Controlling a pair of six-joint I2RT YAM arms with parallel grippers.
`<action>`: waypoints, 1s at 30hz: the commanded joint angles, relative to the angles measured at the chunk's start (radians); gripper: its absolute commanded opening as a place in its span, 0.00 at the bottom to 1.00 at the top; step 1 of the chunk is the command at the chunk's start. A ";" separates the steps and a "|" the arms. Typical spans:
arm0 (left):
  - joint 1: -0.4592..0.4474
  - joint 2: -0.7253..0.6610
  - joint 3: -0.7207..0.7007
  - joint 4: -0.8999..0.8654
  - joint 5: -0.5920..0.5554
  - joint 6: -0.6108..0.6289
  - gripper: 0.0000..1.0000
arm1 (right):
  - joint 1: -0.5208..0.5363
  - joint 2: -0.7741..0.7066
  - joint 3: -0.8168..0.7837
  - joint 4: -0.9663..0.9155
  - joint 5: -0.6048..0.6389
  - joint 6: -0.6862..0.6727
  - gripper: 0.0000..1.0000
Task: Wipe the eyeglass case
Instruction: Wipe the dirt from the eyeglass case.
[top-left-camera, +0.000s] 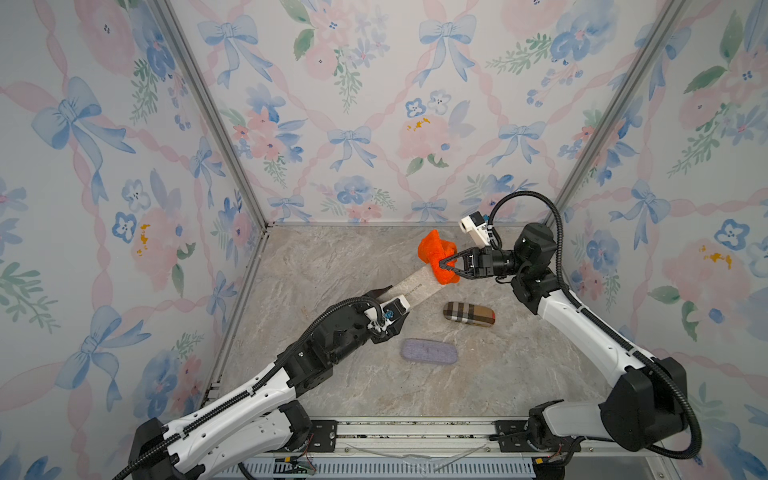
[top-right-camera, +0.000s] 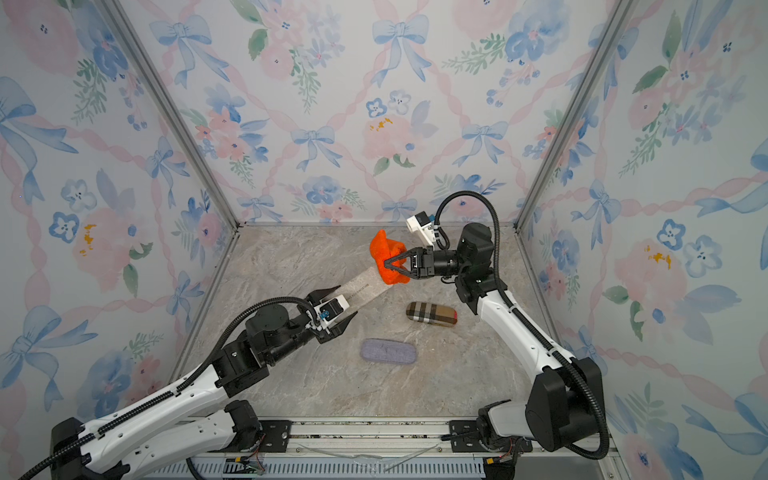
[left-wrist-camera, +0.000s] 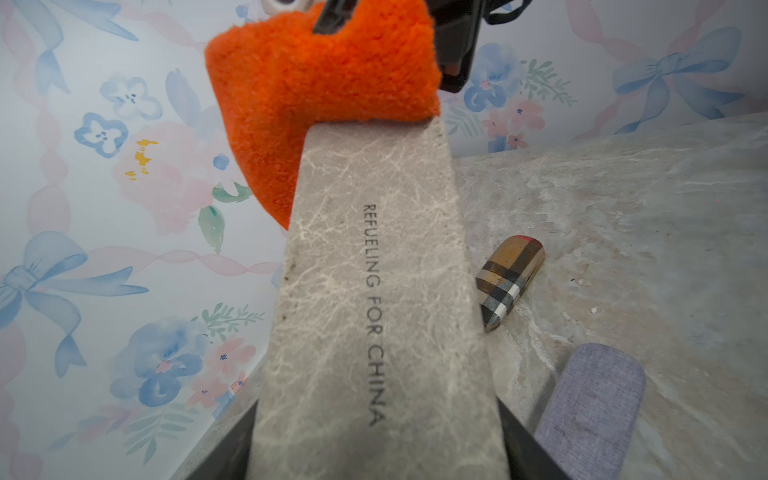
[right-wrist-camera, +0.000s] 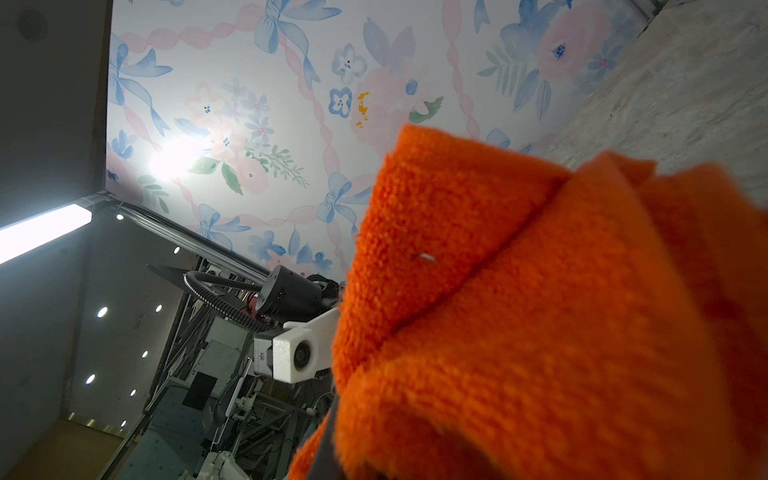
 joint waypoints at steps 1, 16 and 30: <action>0.013 -0.024 0.041 0.138 0.062 -0.025 0.33 | 0.010 -0.008 -0.020 0.074 -0.015 0.037 0.00; 0.015 0.037 0.081 0.036 0.192 -0.210 0.34 | -0.009 0.015 -0.005 0.371 0.012 0.245 0.00; 0.262 0.245 0.187 0.366 0.755 -1.256 0.34 | -0.173 -0.481 -0.186 -0.203 0.355 -0.318 0.00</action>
